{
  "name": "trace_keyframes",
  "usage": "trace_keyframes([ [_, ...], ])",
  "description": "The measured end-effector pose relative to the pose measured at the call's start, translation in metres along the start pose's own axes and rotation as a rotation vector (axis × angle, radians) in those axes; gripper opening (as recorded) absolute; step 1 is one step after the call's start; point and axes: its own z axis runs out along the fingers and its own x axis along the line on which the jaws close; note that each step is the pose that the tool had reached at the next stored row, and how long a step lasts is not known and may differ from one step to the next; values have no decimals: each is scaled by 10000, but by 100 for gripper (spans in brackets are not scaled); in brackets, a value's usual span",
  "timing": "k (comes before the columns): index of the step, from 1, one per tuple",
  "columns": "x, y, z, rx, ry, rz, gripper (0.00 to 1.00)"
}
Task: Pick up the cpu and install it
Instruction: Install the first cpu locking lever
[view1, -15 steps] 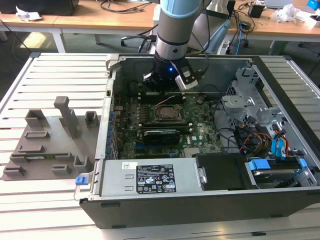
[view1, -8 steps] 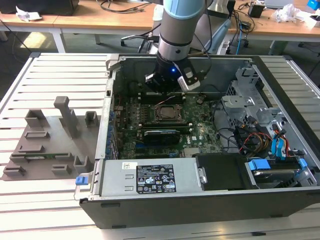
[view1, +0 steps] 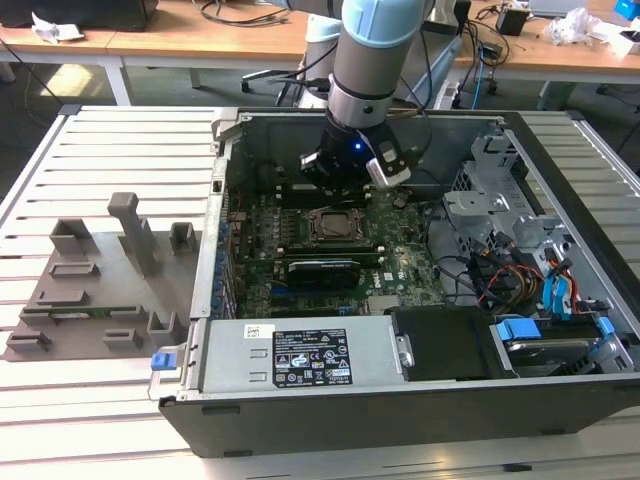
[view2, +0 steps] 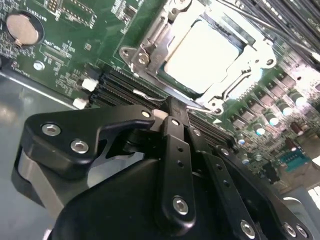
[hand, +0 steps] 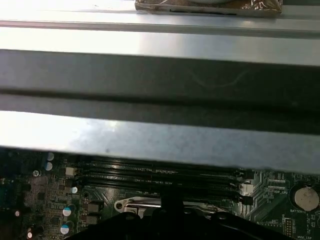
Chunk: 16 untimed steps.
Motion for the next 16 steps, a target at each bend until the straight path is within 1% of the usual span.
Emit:
trace_keyframes([
  [4,-80,-12,53,-2,46,5,11],
  [8,-104,-34,56,-5,46,4,11],
  [12,-174,-46,84,-56,71,5,11],
  [15,-203,-53,121,-62,95,9,11],
  [16,-204,-54,125,-63,95,10,11],
])
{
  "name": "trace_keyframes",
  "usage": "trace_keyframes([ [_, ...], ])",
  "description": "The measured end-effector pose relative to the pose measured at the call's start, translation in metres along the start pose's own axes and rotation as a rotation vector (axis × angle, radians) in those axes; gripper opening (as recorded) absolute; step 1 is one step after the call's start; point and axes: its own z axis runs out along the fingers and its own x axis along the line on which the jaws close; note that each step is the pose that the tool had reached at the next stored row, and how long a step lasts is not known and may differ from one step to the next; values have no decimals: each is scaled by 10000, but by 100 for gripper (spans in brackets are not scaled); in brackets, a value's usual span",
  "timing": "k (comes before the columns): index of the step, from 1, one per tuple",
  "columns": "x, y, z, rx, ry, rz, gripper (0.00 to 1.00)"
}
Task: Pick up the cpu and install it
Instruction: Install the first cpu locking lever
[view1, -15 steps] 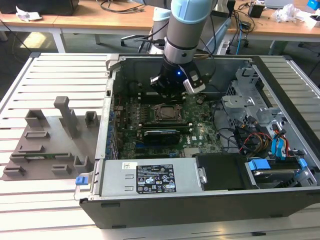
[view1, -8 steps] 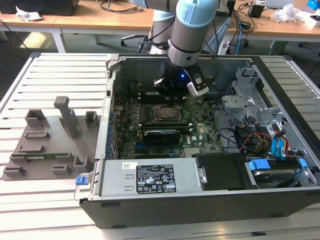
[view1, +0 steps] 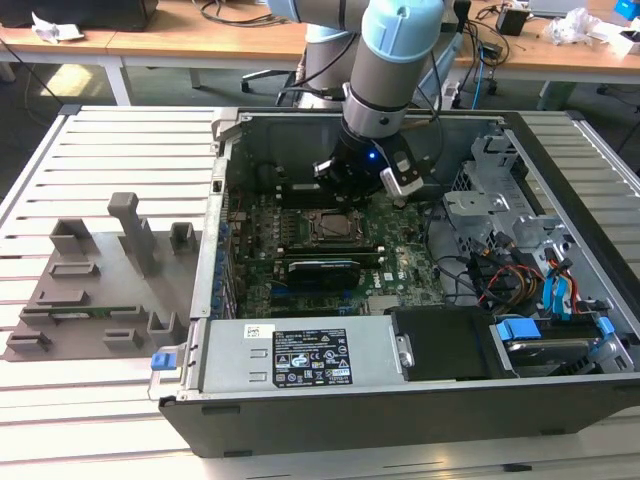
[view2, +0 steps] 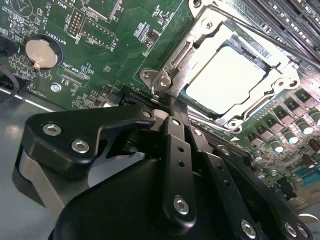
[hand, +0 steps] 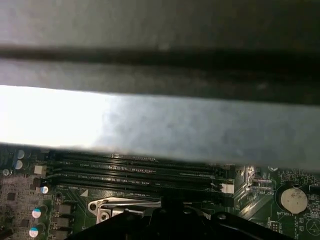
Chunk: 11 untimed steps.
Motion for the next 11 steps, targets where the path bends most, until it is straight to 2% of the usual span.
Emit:
trace_keyframes([
  [3,0,4,-13,-5,-6,0,11],
  [5,7,13,-79,-2,-24,-3,11],
  [7,24,16,-80,-6,-29,-5,11],
  [9,101,25,-71,-9,-28,-4,11],
  [11,146,31,-67,-6,-27,-3,11],
])
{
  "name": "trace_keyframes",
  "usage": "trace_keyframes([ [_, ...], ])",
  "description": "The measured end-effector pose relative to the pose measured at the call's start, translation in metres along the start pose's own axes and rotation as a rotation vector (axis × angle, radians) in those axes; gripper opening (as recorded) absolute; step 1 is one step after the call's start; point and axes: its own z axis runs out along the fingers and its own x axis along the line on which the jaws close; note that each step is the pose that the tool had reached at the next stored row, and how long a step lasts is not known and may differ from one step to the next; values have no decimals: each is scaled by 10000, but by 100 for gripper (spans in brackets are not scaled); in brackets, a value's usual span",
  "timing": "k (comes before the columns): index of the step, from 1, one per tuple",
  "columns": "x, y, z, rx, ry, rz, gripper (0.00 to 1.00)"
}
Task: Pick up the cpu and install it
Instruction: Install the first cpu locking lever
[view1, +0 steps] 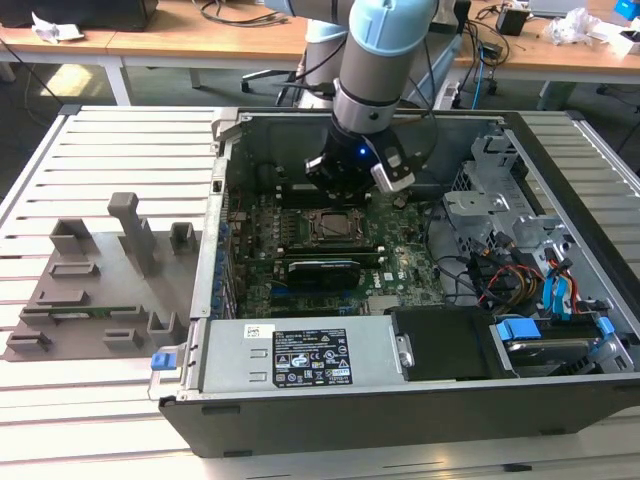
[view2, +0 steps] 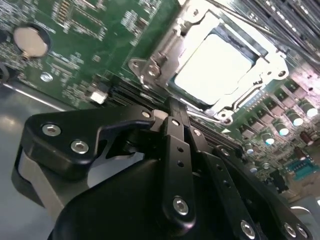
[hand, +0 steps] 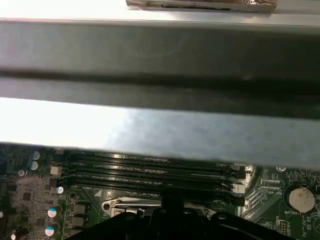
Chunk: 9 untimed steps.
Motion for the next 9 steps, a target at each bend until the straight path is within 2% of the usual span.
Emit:
trace_keyframes([
  [2,32,39,8,-1,-1,0,11],
  [4,30,61,13,-4,-1,-1,11],
  [9,17,34,12,-20,-2,-1,11],
])
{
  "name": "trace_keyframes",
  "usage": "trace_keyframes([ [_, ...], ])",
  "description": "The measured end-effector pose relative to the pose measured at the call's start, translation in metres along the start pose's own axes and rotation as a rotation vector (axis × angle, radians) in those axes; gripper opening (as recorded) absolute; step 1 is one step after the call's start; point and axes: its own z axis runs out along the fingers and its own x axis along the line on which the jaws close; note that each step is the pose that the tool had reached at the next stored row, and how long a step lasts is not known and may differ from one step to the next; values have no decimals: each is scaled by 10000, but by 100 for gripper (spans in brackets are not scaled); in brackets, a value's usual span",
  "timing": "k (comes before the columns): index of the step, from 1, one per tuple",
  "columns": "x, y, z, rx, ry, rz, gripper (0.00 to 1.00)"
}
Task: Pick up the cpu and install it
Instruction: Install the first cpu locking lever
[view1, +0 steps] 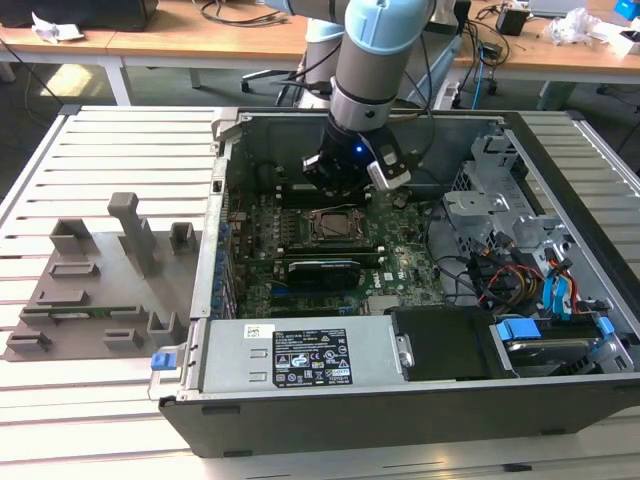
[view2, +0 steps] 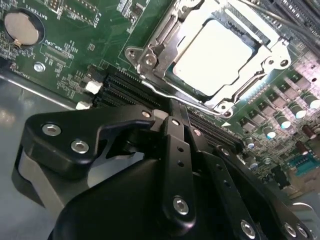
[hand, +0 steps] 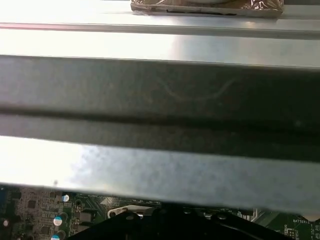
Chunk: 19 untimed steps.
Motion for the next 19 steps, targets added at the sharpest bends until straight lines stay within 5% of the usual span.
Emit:
trace_keyframes([
  [9,-56,10,-3,-150,-6,-14,11],
  [14,103,46,13,-172,-12,-16,11],
  [15,209,70,20,-168,-37,-19,11],
  [19,216,106,-84,-157,-59,-22,11],
])
